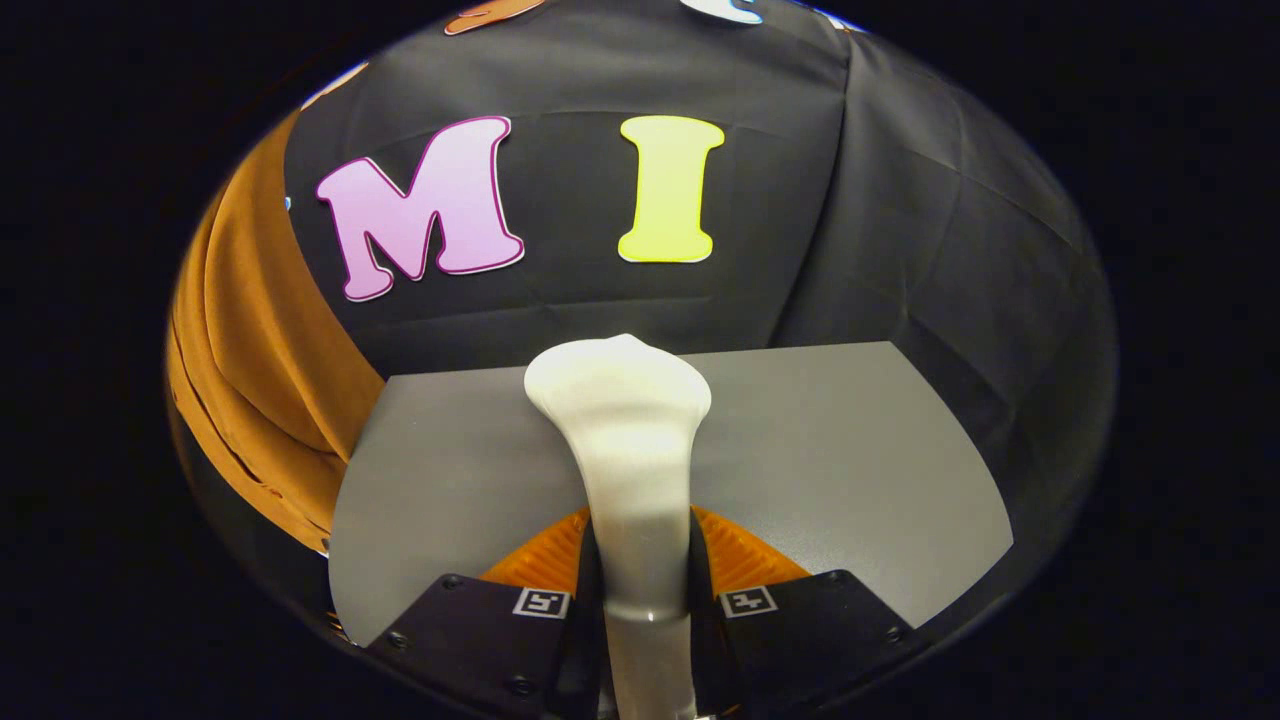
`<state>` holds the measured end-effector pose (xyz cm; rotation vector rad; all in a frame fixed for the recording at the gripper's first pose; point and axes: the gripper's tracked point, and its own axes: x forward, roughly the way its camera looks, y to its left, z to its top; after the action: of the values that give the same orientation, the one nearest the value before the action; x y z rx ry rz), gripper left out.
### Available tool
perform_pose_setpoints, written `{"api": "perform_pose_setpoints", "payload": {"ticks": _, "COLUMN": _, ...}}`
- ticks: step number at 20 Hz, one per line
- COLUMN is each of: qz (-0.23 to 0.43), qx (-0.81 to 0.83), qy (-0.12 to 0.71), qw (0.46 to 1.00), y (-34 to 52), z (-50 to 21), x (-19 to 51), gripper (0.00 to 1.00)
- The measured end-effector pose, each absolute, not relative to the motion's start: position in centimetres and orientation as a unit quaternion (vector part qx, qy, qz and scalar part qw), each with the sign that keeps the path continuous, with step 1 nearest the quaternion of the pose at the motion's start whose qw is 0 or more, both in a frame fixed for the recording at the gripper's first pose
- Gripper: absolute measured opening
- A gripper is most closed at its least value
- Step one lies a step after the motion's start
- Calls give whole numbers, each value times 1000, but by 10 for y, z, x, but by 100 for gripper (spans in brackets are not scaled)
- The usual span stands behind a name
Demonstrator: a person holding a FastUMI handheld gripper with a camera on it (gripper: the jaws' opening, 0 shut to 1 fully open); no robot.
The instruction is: Iron the clothes twice with a garment steamer, once on the left side and once on the right side.
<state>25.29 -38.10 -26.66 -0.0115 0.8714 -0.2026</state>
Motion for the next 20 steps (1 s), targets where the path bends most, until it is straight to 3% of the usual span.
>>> {"api": "perform_pose_setpoints", "payload": {"ticks": 10, "qz": -104, "qx": -30, "qy": 322, "qw": 940, "y": -359, "z": -184, "x": 226, "gripper": 39}}
{"api": "perform_pose_setpoints", "payload": {"ticks": 20, "qz": -110, "qx": -30, "qy": 277, "qw": 954, "y": -266, "z": -136, "x": 182, "gripper": 39}}
